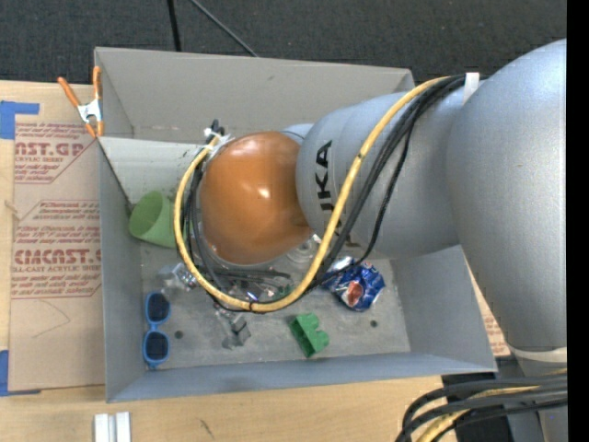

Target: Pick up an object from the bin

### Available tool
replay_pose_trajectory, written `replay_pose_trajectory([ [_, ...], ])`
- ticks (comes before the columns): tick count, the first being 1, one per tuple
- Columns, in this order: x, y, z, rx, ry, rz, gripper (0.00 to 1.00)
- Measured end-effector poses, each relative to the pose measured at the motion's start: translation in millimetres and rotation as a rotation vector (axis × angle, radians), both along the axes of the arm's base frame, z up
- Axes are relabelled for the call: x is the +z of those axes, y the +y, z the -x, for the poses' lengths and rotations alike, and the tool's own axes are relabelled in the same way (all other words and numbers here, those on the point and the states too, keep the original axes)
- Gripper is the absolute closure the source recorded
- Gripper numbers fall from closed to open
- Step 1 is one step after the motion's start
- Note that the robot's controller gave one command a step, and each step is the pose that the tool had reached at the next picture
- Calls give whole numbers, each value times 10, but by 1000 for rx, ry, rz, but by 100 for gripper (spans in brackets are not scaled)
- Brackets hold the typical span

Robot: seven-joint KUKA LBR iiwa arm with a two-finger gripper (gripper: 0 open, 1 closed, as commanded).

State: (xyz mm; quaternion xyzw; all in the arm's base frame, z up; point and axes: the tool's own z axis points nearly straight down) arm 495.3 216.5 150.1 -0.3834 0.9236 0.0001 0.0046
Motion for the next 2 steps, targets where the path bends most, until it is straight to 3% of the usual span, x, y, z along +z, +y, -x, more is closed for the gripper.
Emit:
replay_pose_trajectory([
  [1, -810, 276, -218, 443, 8, 8, 0],
  [2, -804, 304, -207, 443, 6, 2, 100],
])
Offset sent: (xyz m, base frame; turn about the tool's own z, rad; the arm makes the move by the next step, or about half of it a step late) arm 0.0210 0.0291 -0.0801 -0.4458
